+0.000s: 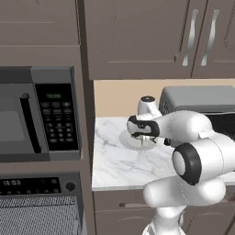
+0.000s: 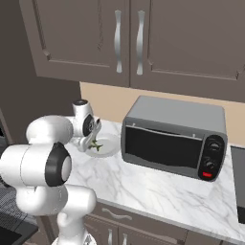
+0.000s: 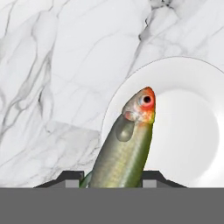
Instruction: Take the fish from the oven and place it on the plate on the counter.
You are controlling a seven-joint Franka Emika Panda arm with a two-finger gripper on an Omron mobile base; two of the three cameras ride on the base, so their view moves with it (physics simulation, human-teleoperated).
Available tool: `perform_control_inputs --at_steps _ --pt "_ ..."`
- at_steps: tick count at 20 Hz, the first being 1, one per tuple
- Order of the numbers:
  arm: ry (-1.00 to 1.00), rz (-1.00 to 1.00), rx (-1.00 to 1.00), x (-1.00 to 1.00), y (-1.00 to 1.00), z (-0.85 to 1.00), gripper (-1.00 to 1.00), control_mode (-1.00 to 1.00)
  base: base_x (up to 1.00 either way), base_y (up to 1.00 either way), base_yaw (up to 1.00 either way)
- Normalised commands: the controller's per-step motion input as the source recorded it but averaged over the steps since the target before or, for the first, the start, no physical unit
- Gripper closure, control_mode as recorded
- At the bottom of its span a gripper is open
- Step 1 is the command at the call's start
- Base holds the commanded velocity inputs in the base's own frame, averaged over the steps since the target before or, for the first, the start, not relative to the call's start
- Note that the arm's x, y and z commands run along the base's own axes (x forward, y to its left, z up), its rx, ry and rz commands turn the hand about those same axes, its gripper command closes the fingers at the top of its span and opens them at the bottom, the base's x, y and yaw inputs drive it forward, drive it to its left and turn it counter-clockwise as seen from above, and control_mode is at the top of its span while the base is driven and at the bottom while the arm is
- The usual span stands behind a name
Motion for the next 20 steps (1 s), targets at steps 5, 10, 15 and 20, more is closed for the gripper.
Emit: perform_control_inputs --at_steps 5,10,15,20 --pt "0.0 0.0 0.0 0.4 -0.01 -0.34 1.0 -1.0 0.0 0.0 0.0" --pt "0.0 0.0 0.0 0.41 -0.04 -0.23 1.0 -1.0 0.0 0.0 0.0" --pt "0.0 0.0 0.0 0.41 -0.03 -0.23 1.0 -1.0 0.0 0.0 0.0" --pt "0.0 0.0 0.0 0.37 -0.04 -0.26 1.0 -1.0 0.0 0.0 0.0"
